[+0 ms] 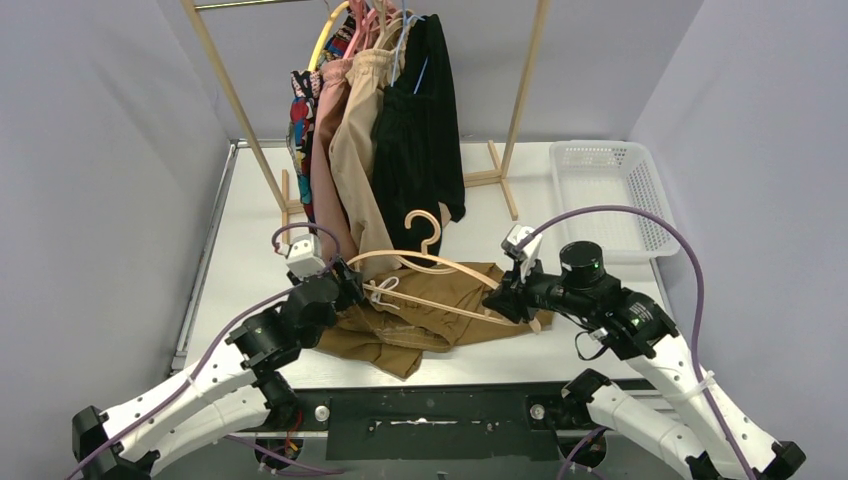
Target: Remove the shorts from the hanger
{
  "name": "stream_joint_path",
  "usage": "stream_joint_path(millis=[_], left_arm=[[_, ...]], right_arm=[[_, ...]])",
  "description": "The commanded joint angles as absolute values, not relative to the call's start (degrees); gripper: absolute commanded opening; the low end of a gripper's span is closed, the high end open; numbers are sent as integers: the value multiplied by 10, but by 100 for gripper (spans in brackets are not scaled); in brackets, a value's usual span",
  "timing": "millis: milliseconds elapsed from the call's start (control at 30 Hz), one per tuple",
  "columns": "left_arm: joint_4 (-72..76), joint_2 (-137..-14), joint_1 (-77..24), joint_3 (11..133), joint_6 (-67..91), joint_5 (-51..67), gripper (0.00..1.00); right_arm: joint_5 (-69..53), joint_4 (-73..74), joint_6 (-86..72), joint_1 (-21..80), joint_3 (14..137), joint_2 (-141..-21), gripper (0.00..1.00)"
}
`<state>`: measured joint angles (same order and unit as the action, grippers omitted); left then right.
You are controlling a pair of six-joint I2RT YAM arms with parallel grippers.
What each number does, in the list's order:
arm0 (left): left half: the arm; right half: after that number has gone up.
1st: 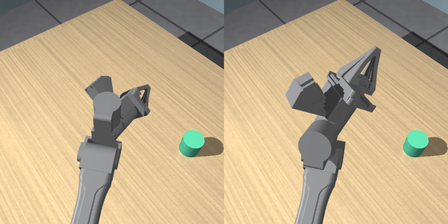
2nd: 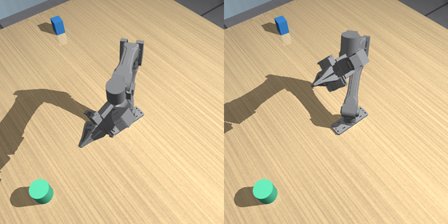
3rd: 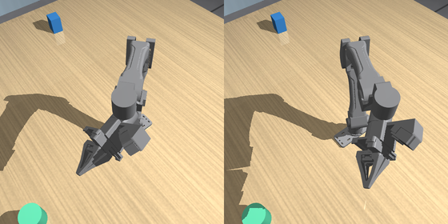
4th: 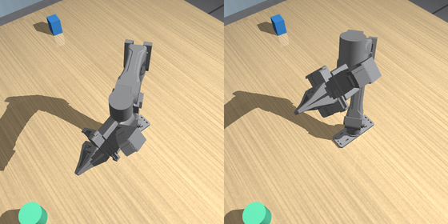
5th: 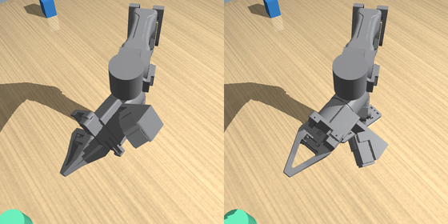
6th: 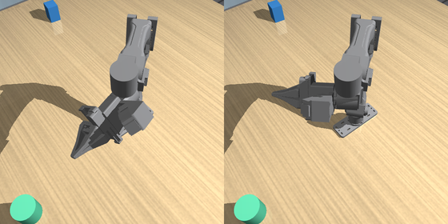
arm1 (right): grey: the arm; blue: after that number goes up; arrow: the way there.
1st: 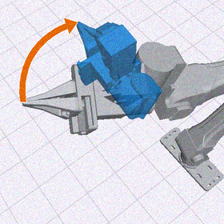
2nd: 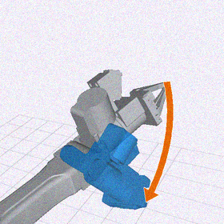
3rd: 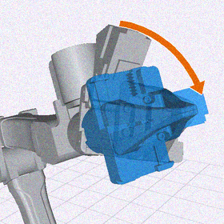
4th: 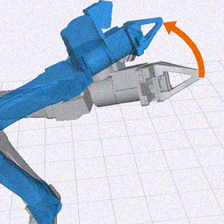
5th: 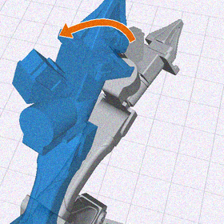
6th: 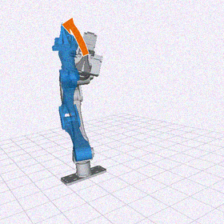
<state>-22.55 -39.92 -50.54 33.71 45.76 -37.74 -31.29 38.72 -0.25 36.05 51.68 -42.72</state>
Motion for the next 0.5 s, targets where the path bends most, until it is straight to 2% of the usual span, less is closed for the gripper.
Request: stream_joint_path(millis=[0, 333, 467], left_arm=[[-227, -428, -504, 330, 497, -404, 55], [-224, -368, -502, 327, 466, -416, 55], [-209, -336, -502, 321, 445, -416, 55]], right_arm=[[-245, 393, -27, 364, 562, -397, 0], [-179, 434, -39, 365, 619, -348, 0], [-161, 400, -42, 365, 612, -306, 0]])
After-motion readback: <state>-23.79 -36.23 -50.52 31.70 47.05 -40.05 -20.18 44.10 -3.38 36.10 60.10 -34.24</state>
